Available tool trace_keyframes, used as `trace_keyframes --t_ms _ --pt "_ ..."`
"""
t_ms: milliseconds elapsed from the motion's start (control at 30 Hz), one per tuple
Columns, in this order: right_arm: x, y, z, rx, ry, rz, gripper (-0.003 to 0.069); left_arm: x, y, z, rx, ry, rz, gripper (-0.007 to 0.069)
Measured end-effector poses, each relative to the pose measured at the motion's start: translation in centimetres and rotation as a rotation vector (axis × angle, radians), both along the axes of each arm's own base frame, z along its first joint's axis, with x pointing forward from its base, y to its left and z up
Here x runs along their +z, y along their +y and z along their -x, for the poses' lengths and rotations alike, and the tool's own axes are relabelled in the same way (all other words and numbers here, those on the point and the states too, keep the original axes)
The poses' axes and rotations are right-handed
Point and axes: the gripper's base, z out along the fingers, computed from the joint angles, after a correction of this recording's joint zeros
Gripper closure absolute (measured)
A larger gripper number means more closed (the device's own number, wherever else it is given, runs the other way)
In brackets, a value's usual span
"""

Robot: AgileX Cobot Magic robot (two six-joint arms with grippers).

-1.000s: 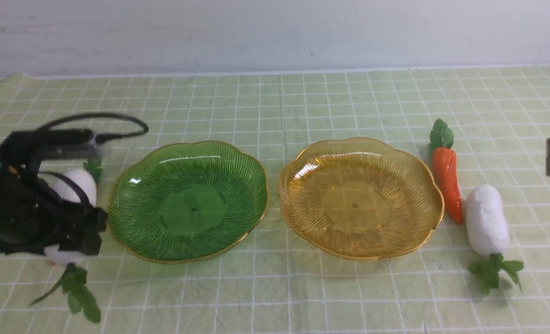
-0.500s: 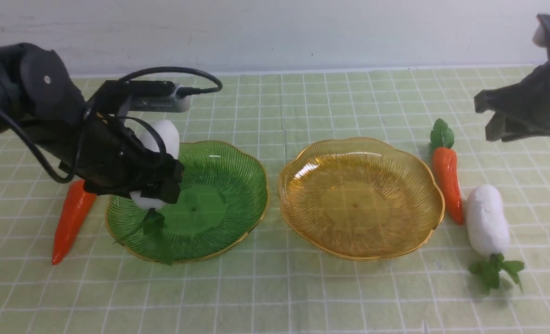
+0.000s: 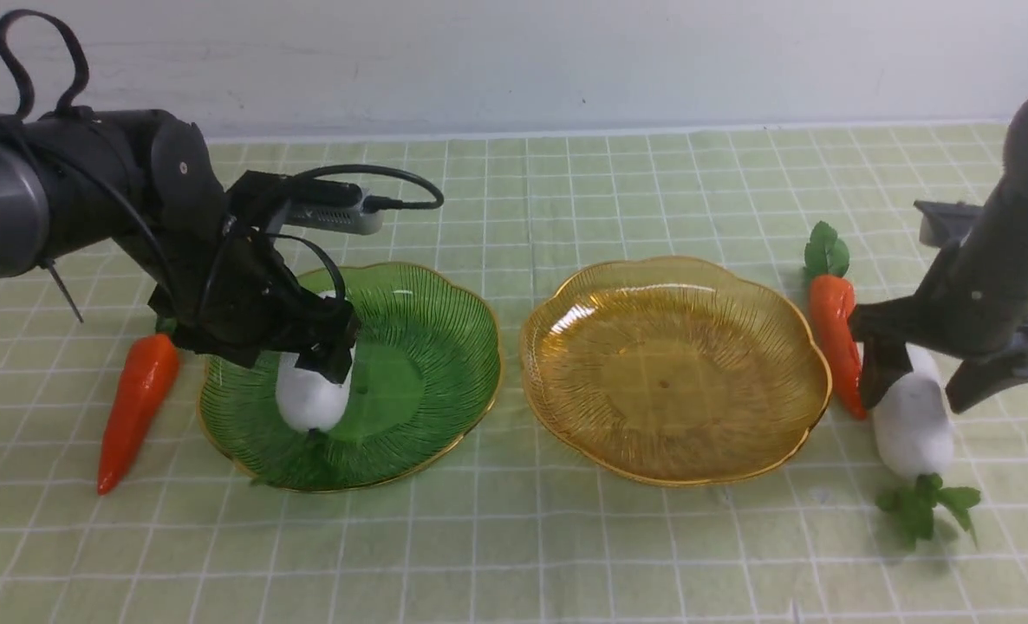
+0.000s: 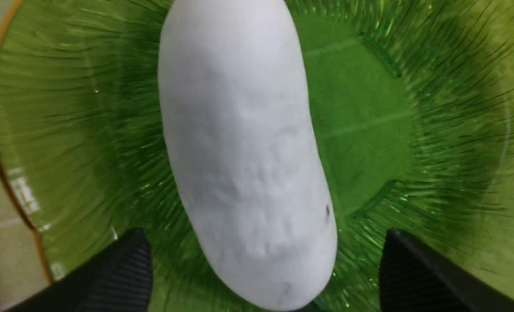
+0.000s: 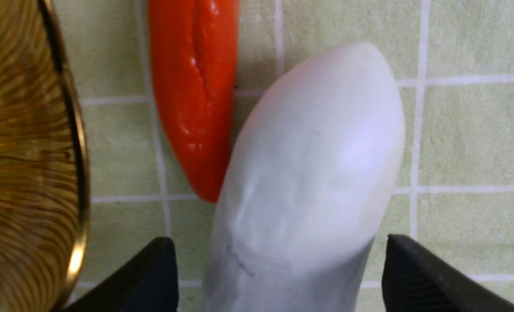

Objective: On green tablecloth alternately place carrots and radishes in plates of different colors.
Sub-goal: 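Place the white radish onto the plate beside the other radish with the right gripper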

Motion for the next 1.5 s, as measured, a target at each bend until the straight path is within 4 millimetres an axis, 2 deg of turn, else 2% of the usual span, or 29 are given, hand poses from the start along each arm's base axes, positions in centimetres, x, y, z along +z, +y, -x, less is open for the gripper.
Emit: trace_keyframes --t_ms 67,133,167,200,233,267,300,367,400,533,600,633,667,767,900,933,967,1033,1133,1267,1367,1400,1500 --pt "-0.1 -0.2 0.0 0.009 0.006 0.018 0.016 0.8 0.1 -0.2 -0.009 0.007 -0.024 -0.0003" --pt "0.2 -0.4 -0.2 0.021 0.001 0.041 0.027 2.0 0.3 -0.3 -0.013 0.01 -0.042 0.0086" --pt "0.5 -0.4 -0.4 0.024 -0.008 0.049 0.0275 2.8 0.4 -0.3 -0.013 0.013 -0.055 0.0173" --pt "0.7 -0.4 -0.5 0.025 -0.013 0.051 0.0272 3.1 0.5 -0.3 -0.012 0.007 -0.056 0.0207" --pt "1.7 -0.4 -0.8 0.022 -0.022 0.051 0.026 4.7 0.9 -0.1 -0.001 -0.012 -0.061 0.0385" --pt "1.9 -0.4 -0.7 0.021 -0.02 0.05 0.026 4.9 1.0 -0.1 0.004 -0.015 -0.059 0.0405" --pt "2.7 -0.4 -0.8 0.016 -0.033 0.043 0.026 6.0 1.6 0.3 0.021 -0.041 -0.061 0.0519" --pt "5.5 0.0 -0.8 0.0 -0.097 0.005 0.026 7.8 3.3 1.0 0.076 -0.074 -0.054 0.0599" --pt "6.6 0.2 -0.8 -0.005 -0.128 -0.018 0.026 8.4 4.0 1.3 0.101 -0.086 -0.05 0.0611" --pt "10.8 3.1 -0.2 0.027 -0.248 -0.166 0.026 10.2 7.5 2.4 0.216 -0.113 -0.022 0.0627" --pt "11.8 5.2 0.0 0.07 -0.288 -0.242 0.026 10.7 9.3 2.8 0.278 -0.119 0.012 0.0629" --pt "12.2 6.9 0.1 0.108 -0.314 -0.295 0.026 10.7 10.3 2.9 0.314 -0.12 0.031 0.0629" --pt "12.3 9.6 0.2 0.16 -0.339 -0.371 0.026 10.6 11.5 3.0 0.345 -0.117 0.058 0.0629" --pt "11.3 15.7 0.3 0.262 -0.35 -0.484 0.026 9.0 13.6 3.3 0.381 -0.075 0.119 0.0629" --pt "9.4 21.7 0.0 0.361 -0.331 -0.54 0.026 6.3 14.7 3.1 0.381 -0.004 0.148 0.0629" --pt "9.4 21.7 0.0 0.36 -0.333 -0.54 0.026 6.1 14.7 3.0 0.381 0.003 0.149 0.0629" --pt "8.6 23.6 -0.4 0.395 -0.334 -0.543 0.026 5.4 14.8 2.8 0.378 0.022 0.15 0.0629" --pt "7.3 25.6 -1.5 0.428 -0.343 -0.541 0.026 3.9 14.9 2.2 0.375 0.063 0.153 0.0629" --pt "5.4 27.2 -3.4 0.449 -0.352 -0.537 0.026 2.0 15.1 1.5 0.372 0.117 0.162 0.0609" --pt "4.1 28.0 -4.6 0.466 -0.343 -0.532 0.0249 0.6 15.2 1.0 0.344 0.15 0.157 0.0524" --pt "4.0 28.2 -5.0 0.47 -0.348 -0.536 0.0208 0.1 15.2 0.9 0.332 0.159 0.154 0.0456" --pt "4.1 28.3 -5.1 0.469 -0.344 -0.536 0.0144 -0.3 15.3 0.8 0.323 0.168 0.152 0.0393" --pt "4.9 28.4 -5.2 0.484 -0.36 -0.532 0.0076 -1.0 15.4 0.5 0.321 0.169 0.149 0.0282"
